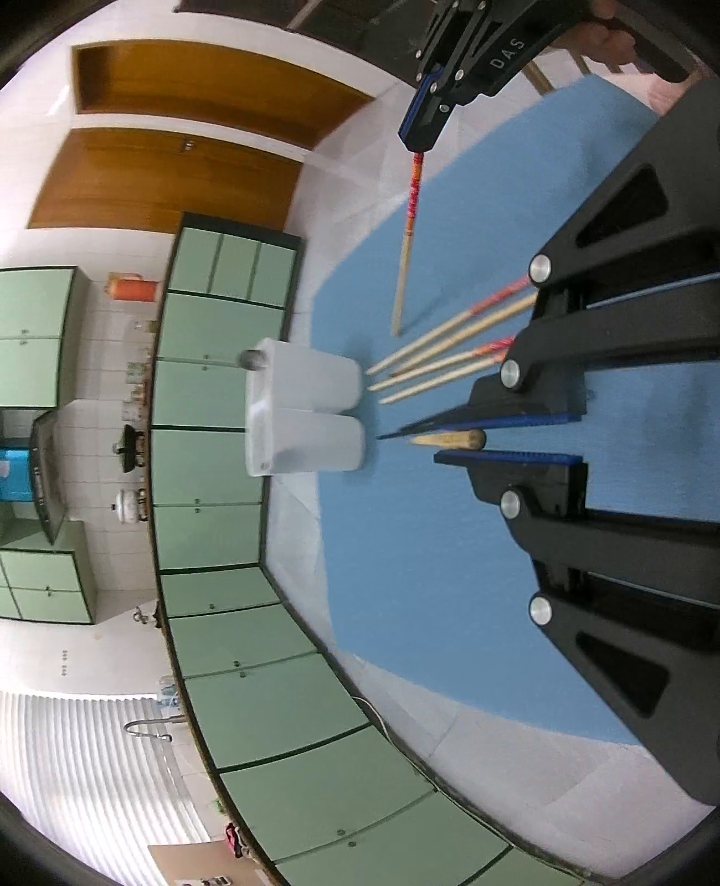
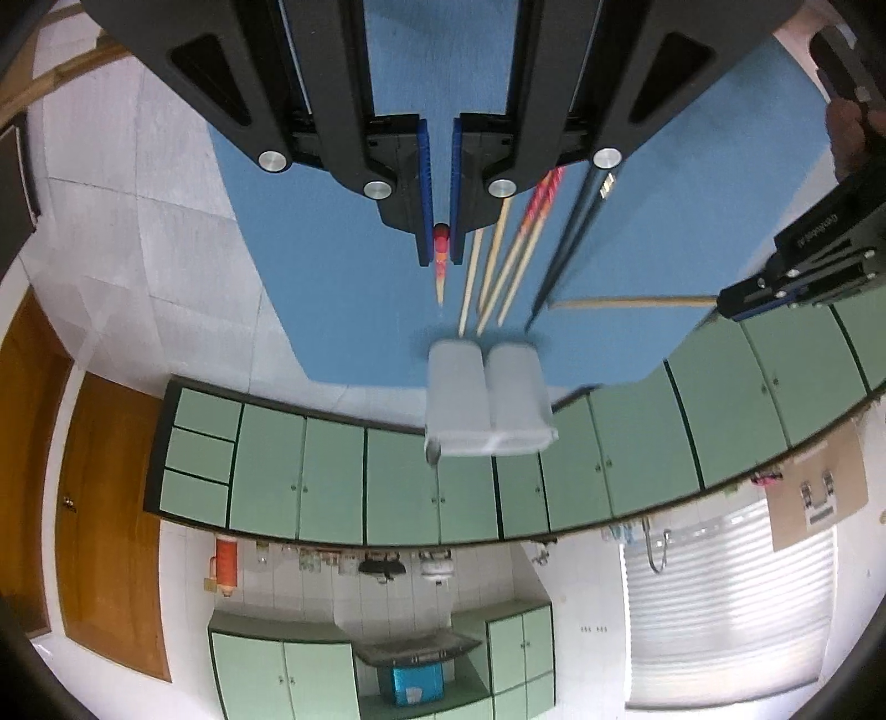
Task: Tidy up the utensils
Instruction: 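Carry both chopsticks to the white holder and drop them in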
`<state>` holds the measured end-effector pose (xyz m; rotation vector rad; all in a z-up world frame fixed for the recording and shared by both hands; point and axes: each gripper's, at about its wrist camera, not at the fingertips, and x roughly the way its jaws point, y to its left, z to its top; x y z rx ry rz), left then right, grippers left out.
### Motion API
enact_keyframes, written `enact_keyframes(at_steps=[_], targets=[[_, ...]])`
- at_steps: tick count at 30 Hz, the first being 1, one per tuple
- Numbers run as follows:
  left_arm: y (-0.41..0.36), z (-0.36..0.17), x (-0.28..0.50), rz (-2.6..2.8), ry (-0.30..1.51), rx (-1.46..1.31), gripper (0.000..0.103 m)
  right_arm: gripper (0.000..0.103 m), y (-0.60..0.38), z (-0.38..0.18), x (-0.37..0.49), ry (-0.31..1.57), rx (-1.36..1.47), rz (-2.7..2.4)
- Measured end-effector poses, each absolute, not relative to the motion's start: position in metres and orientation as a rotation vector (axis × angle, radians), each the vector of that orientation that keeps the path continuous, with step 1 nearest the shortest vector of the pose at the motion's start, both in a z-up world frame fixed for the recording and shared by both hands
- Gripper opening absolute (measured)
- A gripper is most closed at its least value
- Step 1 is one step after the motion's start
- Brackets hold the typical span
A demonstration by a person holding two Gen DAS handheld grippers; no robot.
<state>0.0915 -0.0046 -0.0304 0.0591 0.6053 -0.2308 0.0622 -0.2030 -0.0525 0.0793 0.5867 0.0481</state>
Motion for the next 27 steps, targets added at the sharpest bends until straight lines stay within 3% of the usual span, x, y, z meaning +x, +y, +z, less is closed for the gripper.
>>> enact_keyframes(at_steps=[14, 27], targets=[[-0.011, 0.019, 0.143, -0.252, 0.556, 0.016, 0.006, 0.005, -0.226, 0.012, 0.108, 0.526, 0.145, 0.082], [-0.001, 0.043, 0.165, -0.255, 0.508, -0.039, 0.006, 0.005, -0.220, 0.032, 0.138, 0.514, 0.113, 0.121]])
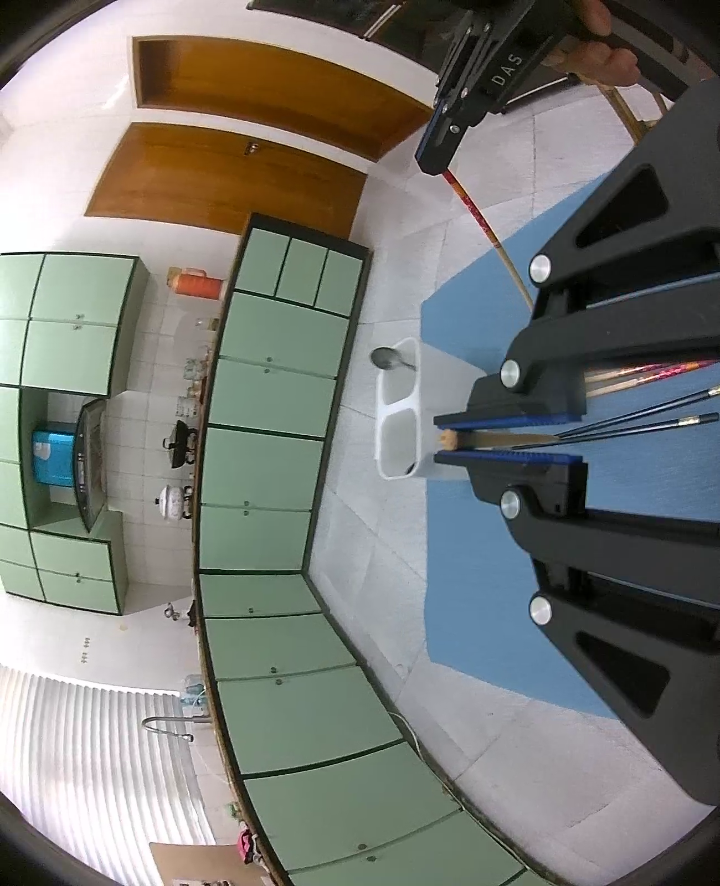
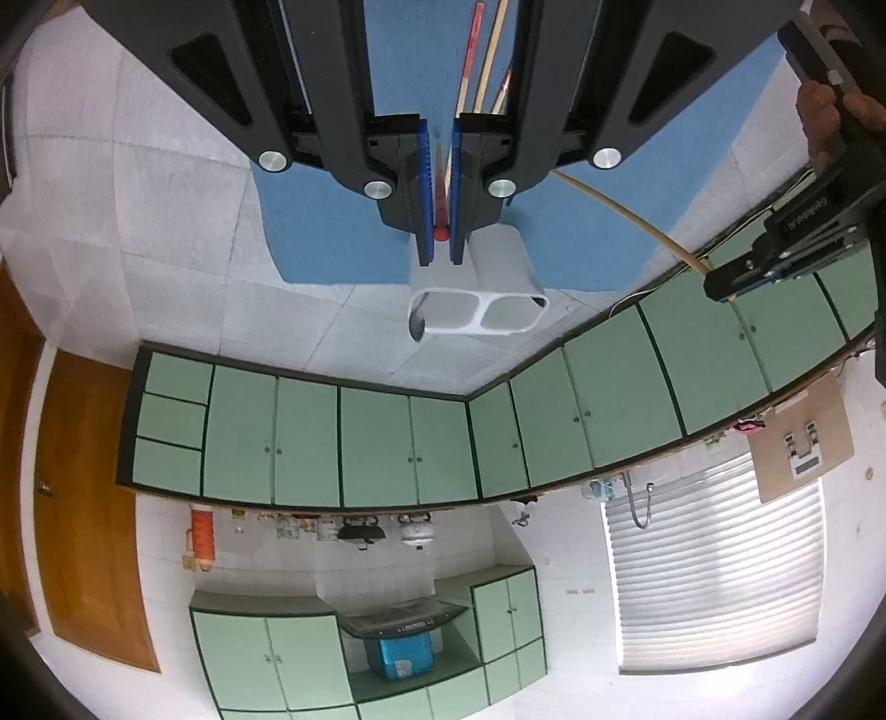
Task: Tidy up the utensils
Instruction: 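Carry both chopsticks to the white holder and drop them in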
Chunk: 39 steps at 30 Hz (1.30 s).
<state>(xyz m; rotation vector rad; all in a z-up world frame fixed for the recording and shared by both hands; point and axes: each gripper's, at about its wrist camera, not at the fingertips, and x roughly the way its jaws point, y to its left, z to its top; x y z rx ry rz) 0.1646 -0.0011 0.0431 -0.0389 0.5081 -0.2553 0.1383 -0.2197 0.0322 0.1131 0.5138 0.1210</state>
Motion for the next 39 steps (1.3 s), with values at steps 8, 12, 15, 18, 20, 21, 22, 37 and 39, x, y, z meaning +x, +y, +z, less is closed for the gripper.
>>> enact_keyframes(at_steps=[8, 12, 15, 18, 20, 21, 22, 37, 39], targets=[[0.010, 0.063, 0.170, -0.242, 0.456, -0.062, 0.006, 0.005, -0.220, 0.053, 0.144, 0.466, 0.102, 0.141], [0.011, 0.075, 0.171, -0.240, 0.425, -0.071, 0.006, 0.005, -0.223, 0.069, 0.147, 0.428, 0.107, 0.145], [0.013, 0.087, 0.171, -0.241, 0.390, -0.078, 0.006, 0.005, -0.224, 0.084, 0.149, 0.392, 0.105, 0.149], [0.014, 0.101, 0.173, -0.243, 0.347, -0.085, 0.006, 0.005, -0.223, 0.100, 0.153, 0.355, 0.099, 0.153], [0.012, 0.111, 0.177, -0.242, 0.321, -0.091, 0.006, 0.005, -0.223, 0.110, 0.159, 0.330, 0.096, 0.151], [0.012, 0.114, 0.178, -0.242, 0.311, -0.094, 0.006, 0.005, -0.223, 0.115, 0.163, 0.319, 0.095, 0.150], [0.010, 0.118, 0.181, -0.244, 0.296, -0.097, 0.006, 0.005, -0.222, 0.118, 0.167, 0.314, 0.096, 0.152], [-0.032, 0.087, 0.286, -0.227, 0.360, -0.053, 0.006, 0.005, -0.208, 0.088, 0.266, 0.408, 0.086, 0.130], [-0.037, 0.078, 0.297, -0.232, 0.382, -0.047, 0.006, 0.005, -0.206, 0.080, 0.275, 0.427, 0.085, 0.135]])
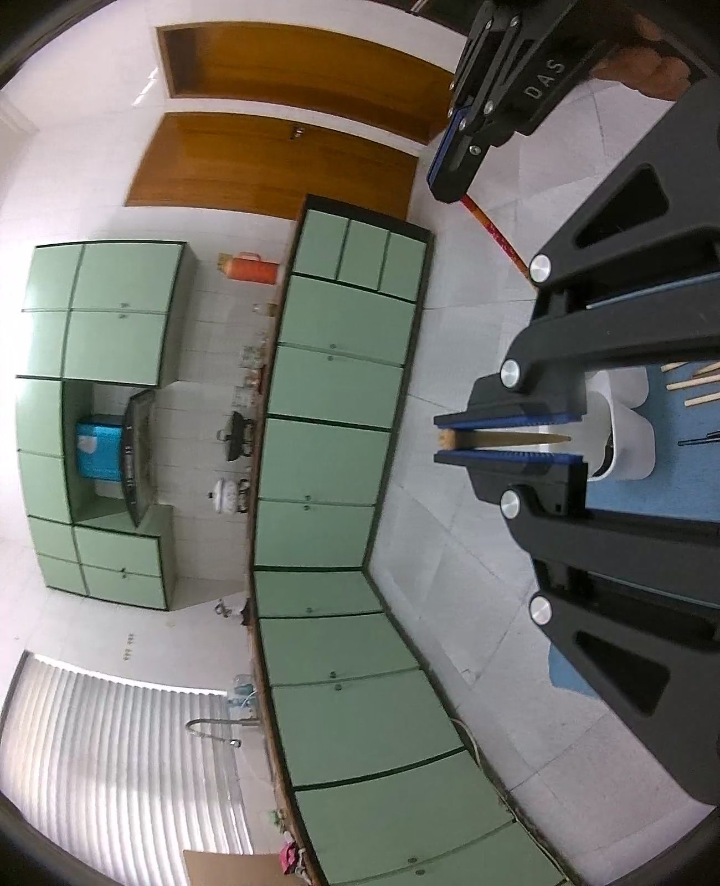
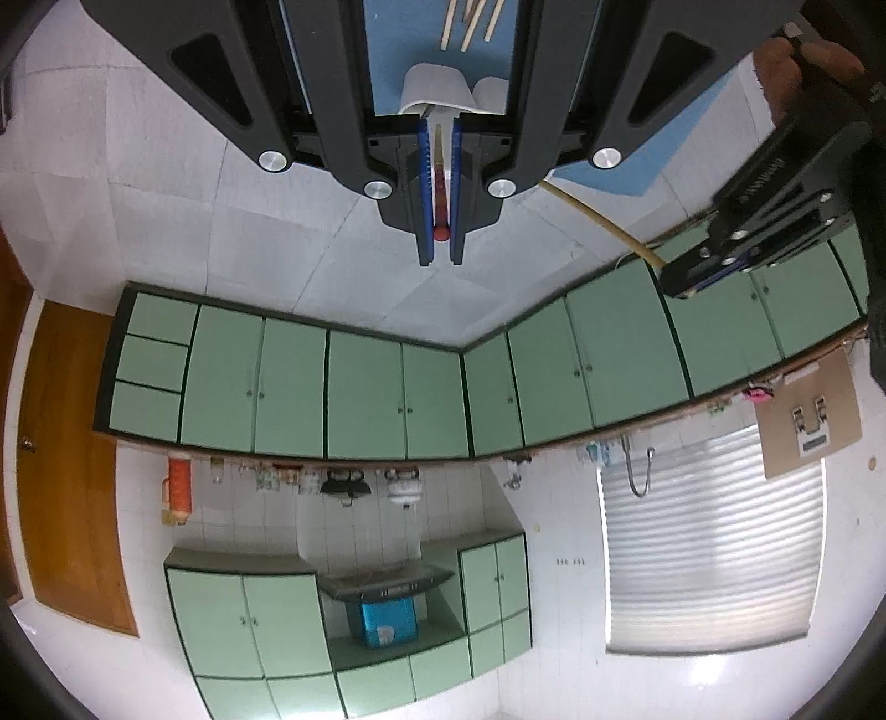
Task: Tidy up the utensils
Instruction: 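Carry both chopsticks to the white holder and drop them in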
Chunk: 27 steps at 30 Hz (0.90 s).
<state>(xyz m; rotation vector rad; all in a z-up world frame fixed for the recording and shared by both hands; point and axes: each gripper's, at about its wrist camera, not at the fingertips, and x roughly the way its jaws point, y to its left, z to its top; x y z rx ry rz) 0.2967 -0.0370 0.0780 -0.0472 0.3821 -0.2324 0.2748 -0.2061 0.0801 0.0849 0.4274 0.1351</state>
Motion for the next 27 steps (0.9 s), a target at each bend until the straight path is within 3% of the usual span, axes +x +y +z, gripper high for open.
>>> enact_keyframes(at_steps=[15, 22, 24, 26, 27], targets=[[-0.042, 0.027, 0.352, -0.224, 0.525, -0.015, 0.006, 0.005, -0.191, 0.029, 0.306, 0.527, 0.063, 0.154], [-0.036, 0.030, 0.345, -0.227, 0.516, -0.017, 0.007, 0.006, -0.191, 0.027, 0.297, 0.521, 0.054, 0.158], [-0.034, 0.030, 0.342, -0.229, 0.518, -0.024, 0.010, 0.007, -0.192, 0.027, 0.295, 0.518, 0.057, 0.156], [-0.032, 0.031, 0.338, -0.228, 0.516, -0.033, 0.025, 0.011, -0.193, 0.027, 0.291, 0.513, 0.057, 0.151], [-0.030, 0.031, 0.335, -0.226, 0.510, -0.036, 0.027, 0.013, -0.194, 0.027, 0.289, 0.512, 0.057, 0.149]])
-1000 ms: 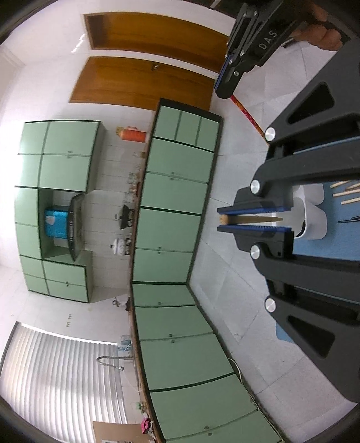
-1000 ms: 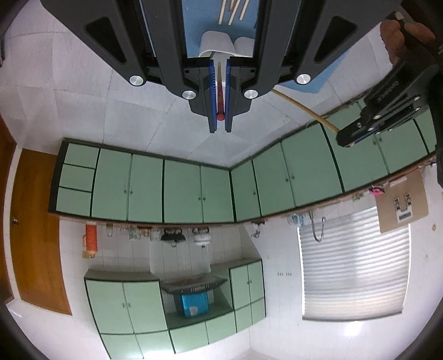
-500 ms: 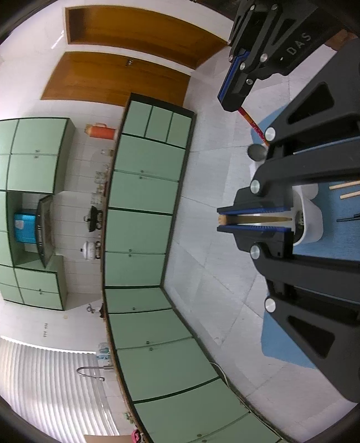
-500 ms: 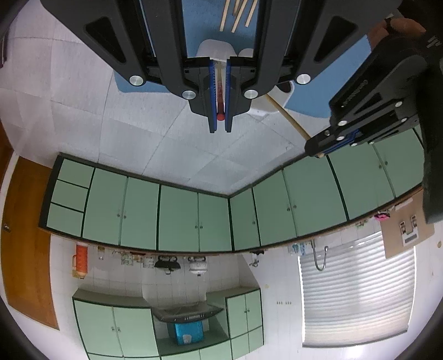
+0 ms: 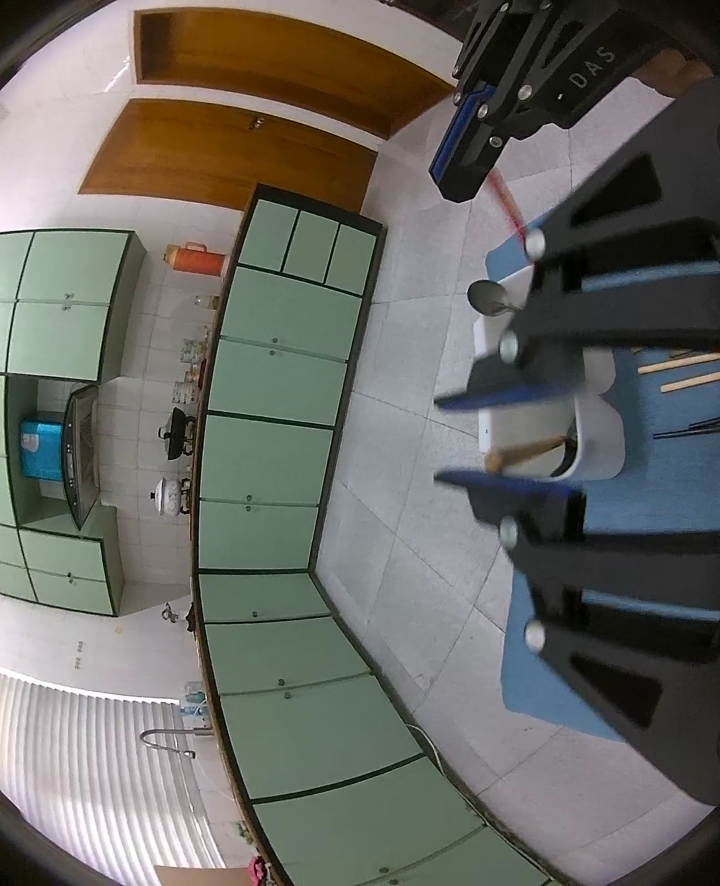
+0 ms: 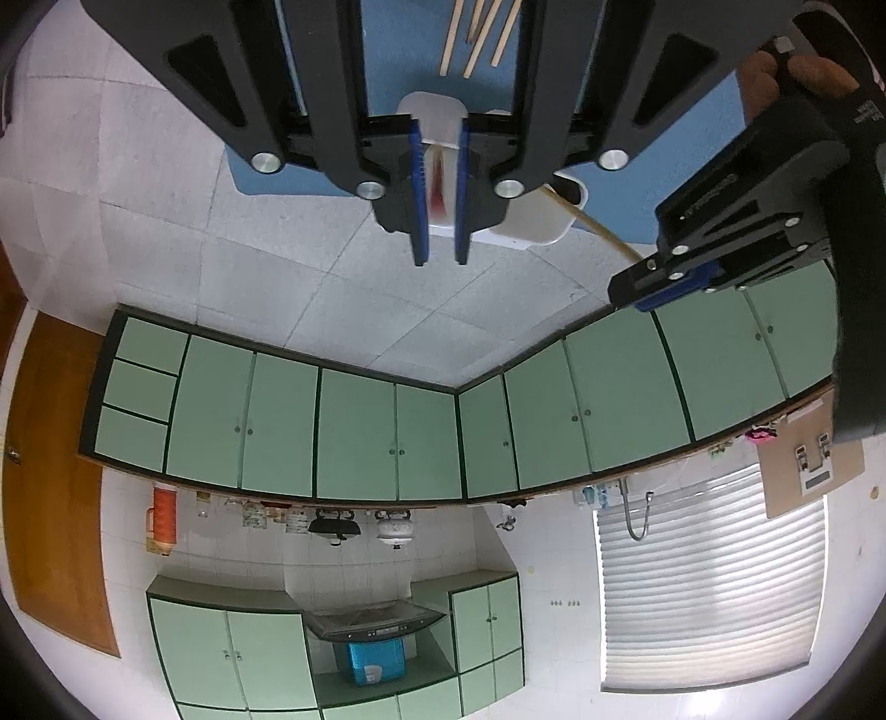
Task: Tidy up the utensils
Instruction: 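Carry both chopsticks to the white holder and drop them in, then move both open tools back over the remaining chopsticks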
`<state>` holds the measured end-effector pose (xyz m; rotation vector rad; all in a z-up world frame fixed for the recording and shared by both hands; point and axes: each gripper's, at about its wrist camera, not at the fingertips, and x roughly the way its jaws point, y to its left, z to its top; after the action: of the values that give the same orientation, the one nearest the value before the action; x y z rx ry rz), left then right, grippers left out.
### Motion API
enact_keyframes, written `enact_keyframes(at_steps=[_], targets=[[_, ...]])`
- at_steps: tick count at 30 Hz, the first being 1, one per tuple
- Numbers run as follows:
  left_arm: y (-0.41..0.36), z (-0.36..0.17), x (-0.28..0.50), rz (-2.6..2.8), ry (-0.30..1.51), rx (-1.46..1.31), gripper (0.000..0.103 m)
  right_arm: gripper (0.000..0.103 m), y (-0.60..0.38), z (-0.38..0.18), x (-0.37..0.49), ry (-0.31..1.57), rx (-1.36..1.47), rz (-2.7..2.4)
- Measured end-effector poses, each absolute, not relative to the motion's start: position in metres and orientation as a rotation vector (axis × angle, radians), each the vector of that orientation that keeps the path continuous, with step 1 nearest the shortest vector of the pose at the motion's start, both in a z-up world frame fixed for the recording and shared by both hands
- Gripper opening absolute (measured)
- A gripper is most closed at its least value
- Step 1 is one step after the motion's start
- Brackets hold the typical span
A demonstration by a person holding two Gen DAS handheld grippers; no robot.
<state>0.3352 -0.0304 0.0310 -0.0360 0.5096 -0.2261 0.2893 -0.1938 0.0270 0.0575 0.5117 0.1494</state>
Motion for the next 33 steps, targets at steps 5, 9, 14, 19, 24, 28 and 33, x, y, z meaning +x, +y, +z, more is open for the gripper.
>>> enact_keyframes(at_steps=[5, 9, 14, 19, 24, 28, 33], targets=[[-0.025, 0.030, 0.322, -0.226, 0.502, -0.050, 0.044, 0.031, -0.198, 0.029, 0.279, 0.495, 0.065, 0.140], [-0.017, 0.030, 0.311, -0.214, 0.487, -0.060, 0.057, 0.044, -0.203, 0.032, 0.265, 0.473, 0.078, 0.135], [-0.007, 0.038, 0.287, -0.193, 0.433, -0.059, 0.082, 0.067, -0.213, 0.035, 0.241, 0.429, 0.093, 0.101], [0.003, 0.037, 0.258, -0.181, 0.402, -0.068, 0.090, 0.091, -0.220, 0.029, 0.211, 0.385, 0.108, 0.056], [0.011, 0.028, 0.229, -0.177, 0.405, -0.060, 0.092, 0.095, -0.221, 0.016, 0.181, 0.387, 0.114, 0.043], [0.011, 0.019, 0.209, -0.186, 0.427, -0.048, 0.093, 0.097, -0.219, 0.005, 0.161, 0.405, 0.110, 0.045], [0.011, 0.001, 0.183, -0.197, 0.464, -0.016, 0.093, 0.097, -0.214, -0.014, 0.140, 0.445, 0.118, 0.048]])
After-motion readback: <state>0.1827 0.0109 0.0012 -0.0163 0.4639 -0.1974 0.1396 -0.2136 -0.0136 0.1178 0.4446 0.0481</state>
